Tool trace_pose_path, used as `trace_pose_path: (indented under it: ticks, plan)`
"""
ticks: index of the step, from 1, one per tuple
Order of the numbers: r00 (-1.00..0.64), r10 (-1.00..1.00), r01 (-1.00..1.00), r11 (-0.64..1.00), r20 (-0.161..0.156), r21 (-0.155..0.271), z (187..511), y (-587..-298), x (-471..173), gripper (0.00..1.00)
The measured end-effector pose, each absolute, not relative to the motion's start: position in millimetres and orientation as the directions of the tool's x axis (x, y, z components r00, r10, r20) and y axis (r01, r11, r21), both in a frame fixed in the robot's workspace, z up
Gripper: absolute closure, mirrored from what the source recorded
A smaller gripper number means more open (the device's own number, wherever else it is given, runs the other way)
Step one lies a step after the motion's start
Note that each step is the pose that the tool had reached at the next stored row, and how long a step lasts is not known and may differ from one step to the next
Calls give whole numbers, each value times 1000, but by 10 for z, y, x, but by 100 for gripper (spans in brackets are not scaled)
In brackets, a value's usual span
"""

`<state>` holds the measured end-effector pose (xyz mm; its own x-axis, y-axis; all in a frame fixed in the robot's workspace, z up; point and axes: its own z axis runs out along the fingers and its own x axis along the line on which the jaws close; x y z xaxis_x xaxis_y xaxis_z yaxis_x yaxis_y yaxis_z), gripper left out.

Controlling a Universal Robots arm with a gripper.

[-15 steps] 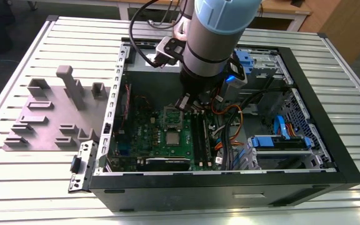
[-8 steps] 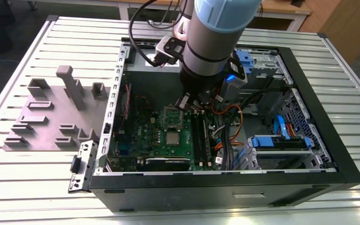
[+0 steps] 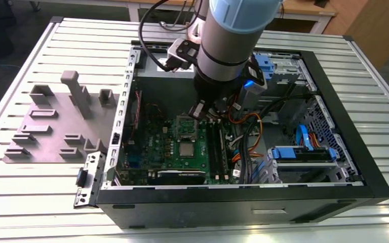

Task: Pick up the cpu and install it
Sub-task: 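Place the cpu into insertion slot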

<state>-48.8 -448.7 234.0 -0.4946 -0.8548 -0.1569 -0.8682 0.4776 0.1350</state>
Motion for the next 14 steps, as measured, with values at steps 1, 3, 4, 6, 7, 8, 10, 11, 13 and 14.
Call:
trace_pose_path:
  ticks: [1, 3, 4, 6, 7, 8, 10, 11, 13, 14]
  plan:
    - [-495, -855, -868, 478, -154, 133, 2341, -4487, -490, 89]
    - [-495, -856, -868, 478, -152, 132, 2348, -4488, -491, 89]
    - [-495, -856, -868, 478, -151, 132, 2352, -4488, -493, 89]
    - [-495, -856, -868, 479, -150, 131, 2361, -4488, -494, 89]
    - [-495, -856, -868, 479, -149, 130, 2366, -4488, -495, 89]
    - [-495, -856, -868, 479, -148, 130, 2370, -4488, -495, 89]
    - [-495, -857, -868, 479, -146, 129, 2376, -4488, -496, 89]
    - [-495, -857, -868, 479, -145, 128, 2378, -4488, -497, 89]
    - [-495, -857, -868, 480, -143, 127, 2384, -4489, -499, 89]
    - [-495, -857, -868, 480, -142, 127, 2387, -4489, -500, 89]
